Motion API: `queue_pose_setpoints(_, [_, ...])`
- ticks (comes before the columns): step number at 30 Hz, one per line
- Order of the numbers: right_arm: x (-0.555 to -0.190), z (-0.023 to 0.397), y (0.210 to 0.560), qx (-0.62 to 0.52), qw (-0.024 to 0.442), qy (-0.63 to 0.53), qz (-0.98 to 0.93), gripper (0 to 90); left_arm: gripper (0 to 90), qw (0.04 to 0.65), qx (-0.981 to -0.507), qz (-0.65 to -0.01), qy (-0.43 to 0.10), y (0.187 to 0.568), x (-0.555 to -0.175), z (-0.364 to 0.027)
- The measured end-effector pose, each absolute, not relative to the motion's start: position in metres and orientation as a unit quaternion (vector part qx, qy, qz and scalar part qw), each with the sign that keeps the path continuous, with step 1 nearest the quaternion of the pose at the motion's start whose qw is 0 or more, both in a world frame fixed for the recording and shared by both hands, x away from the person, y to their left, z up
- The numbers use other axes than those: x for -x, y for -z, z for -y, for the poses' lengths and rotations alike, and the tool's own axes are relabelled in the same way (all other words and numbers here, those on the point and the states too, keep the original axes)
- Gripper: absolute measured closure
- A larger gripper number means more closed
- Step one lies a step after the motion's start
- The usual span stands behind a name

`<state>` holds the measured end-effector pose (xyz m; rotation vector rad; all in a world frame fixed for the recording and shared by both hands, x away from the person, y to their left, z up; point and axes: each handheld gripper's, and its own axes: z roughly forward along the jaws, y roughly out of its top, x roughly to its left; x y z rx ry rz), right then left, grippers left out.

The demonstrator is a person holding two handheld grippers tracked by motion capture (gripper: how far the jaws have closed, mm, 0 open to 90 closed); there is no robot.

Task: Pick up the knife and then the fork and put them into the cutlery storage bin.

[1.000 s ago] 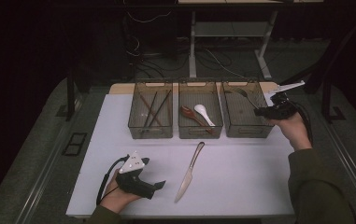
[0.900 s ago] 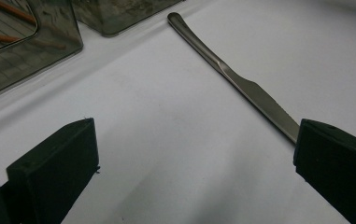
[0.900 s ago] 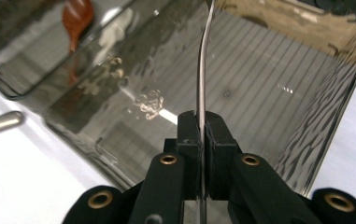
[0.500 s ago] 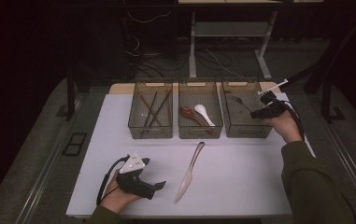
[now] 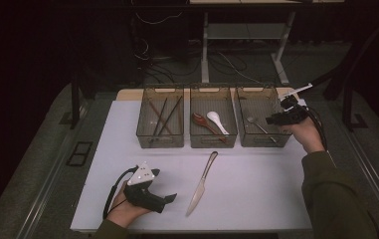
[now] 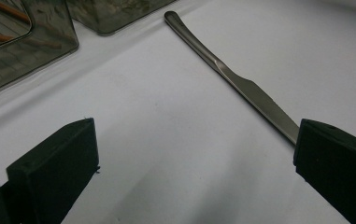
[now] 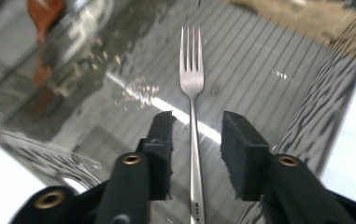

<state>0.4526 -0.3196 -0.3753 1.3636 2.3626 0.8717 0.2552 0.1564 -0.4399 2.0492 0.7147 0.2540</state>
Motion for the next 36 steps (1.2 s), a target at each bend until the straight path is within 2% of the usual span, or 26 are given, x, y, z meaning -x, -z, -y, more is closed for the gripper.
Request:
queue_pose_setpoints(5, [-0.435,0.324,0.358,-0.464,0.141,-0.365,-0.795,52.7,0.0,0.459,-0.833,-0.291,-0.103,0.44,-0.255,-0.156])
queue_pose_setpoints(7, [-0.425,0.324,0.352,-0.461,0.139,-0.39,-0.785,45.2,0.0,0.459,-0.833,-0.291,-0.103,0.44,-0.255,-0.156])
queue_pose_setpoints(12, [-0.394,0.317,0.348,-0.422,0.153,-0.424,-0.787,35.6,0.0,0.46,-0.833,-0.29,-0.101,0.439,-0.254,-0.153])
queue_pose_setpoints(22, [-0.344,0.299,0.364,-0.378,0.155,-0.458,-0.79,26.3,0.0,0.452,-0.836,-0.294,-0.1,0.439,-0.254,-0.151])
queue_pose_setpoints(26, [-0.331,0.296,0.378,-0.38,0.149,-0.463,-0.786,21.6,2.9,0.452,-0.835,-0.295,-0.102,0.439,-0.254,-0.152])
queue_pose_setpoints(28, [-0.323,0.295,0.385,-0.381,0.143,-0.466,-0.786,20.0,6.0,0.45,-0.836,-0.297,-0.104,0.438,-0.254,-0.152])
queue_pose_setpoints(33, [-0.306,0.291,0.4,-0.375,0.141,-0.465,-0.789,18.6,20.2,0.457,-0.831,-0.302,-0.098,0.434,-0.254,-0.15])
queue_pose_setpoints(36, [-0.297,0.289,0.41,-0.371,0.136,-0.469,-0.79,18.4,35.7,0.463,-0.829,-0.301,-0.087,0.431,-0.254,-0.147])
